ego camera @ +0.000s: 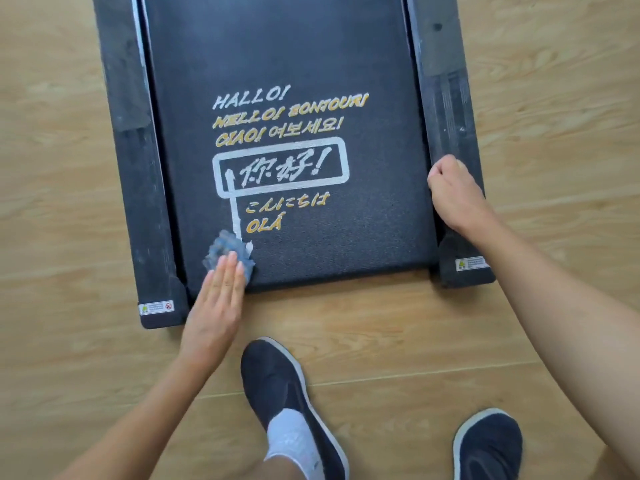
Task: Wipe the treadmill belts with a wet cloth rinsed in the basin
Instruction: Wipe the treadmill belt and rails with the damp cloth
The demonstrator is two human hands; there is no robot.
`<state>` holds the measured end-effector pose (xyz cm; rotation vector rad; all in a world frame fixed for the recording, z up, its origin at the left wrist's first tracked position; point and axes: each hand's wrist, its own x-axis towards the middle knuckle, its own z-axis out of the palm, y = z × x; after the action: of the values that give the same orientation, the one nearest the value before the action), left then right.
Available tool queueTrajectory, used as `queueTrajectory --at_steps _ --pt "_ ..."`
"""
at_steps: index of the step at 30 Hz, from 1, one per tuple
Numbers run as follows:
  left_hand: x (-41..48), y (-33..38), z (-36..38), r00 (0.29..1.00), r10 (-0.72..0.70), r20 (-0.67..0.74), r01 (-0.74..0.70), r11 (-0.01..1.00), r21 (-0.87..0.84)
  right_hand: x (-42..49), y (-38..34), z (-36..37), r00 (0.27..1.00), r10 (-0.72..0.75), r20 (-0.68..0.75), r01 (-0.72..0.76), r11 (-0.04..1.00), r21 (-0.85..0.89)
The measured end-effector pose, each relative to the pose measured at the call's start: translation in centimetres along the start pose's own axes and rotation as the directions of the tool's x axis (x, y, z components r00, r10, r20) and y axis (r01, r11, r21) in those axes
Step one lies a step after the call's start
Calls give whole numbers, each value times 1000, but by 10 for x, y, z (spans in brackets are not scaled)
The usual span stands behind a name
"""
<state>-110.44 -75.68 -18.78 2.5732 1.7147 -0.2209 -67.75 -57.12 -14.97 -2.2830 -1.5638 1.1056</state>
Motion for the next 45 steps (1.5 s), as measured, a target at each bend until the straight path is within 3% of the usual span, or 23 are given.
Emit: queueTrajectory --at_steps 2,4,6,9,11,13,15,18,20,21,23,25,26,28,30,32,35,37,39,41,45 --pt "-27 -34 -3 996 -89 31 88 996 11 -1 0 2 1000 -3 -11 3 1000 6" --pt "-37 -43 -3 994 -91 64 91 996 3 0 0 2 1000 -9 -15 9 1000 4" --pt "-33 -31 2 989 -108 97 107 994 17 0 0 2 1000 -13 -1 13 1000 2" --pt "-17 3 0 953 -247 174 244 969 39 0 1 2 1000 -26 -12 26 1000 3" --pt "-6 33 -5 943 -301 144 298 954 39 0 2 5 999 -18 -36 18 1000 -8" --pt "10 74 -12 971 -219 100 215 976 46 1 1 8 999 4 -50 -5 1000 -18" --pt "33 121 -25 975 -86 206 92 996 -20 4 -1 11 997 33 -65 -33 999 -6" --pt "66 166 -55 940 -30 340 154 927 -342 -4 -8 12 995 80 -59 -79 997 27" --pt "84 155 -68 950 -70 304 242 780 -577 -22 -18 17 999 47 -14 -45 994 100" --pt "90 144 -72 934 -133 332 334 657 -676 -34 -26 22 1000 -2 19 -2 986 169" --pt "105 119 -90 843 -156 515 536 165 -828 -62 -52 38 989 -121 87 89 949 303" --pt "117 93 -107 790 -203 579 532 -246 -811 -81 -81 58 963 -203 179 119 911 394" --pt "122 81 -112 774 -220 594 505 -351 -789 -87 -93 70 950 -226 214 115 894 432" --pt "130 55 -116 774 -255 580 445 -433 -784 -90 -114 91 939 -236 250 92 873 480" --pt "137 34 -112 782 -293 549 413 -415 -810 -85 -127 103 949 -208 237 77 881 466" --pt "145 17 -104 790 -350 503 404 -319 -857 -75 -133 108 951 -203 233 98 913 396" --pt "150 0 -88 810 -414 415 419 -86 -904 -60 -141 108 928 -254 273 168 939 301" --pt "152 -8 -79 831 -445 334 426 123 -896 -50 -145 99 923 -265 278 211 955 209" --pt "155 -14 -76 880 -408 244 394 337 -855 -44 -151 81 933 -275 232 254 960 114" --pt "159 -20 -87 921 -317 227 362 482 -798 -48 -161 53 947 -276 167 267 961 75" --pt "166 -27 -172 897 -174 406 437 481 -760 -76 -207 -19 945 -312 97 303 948 103"
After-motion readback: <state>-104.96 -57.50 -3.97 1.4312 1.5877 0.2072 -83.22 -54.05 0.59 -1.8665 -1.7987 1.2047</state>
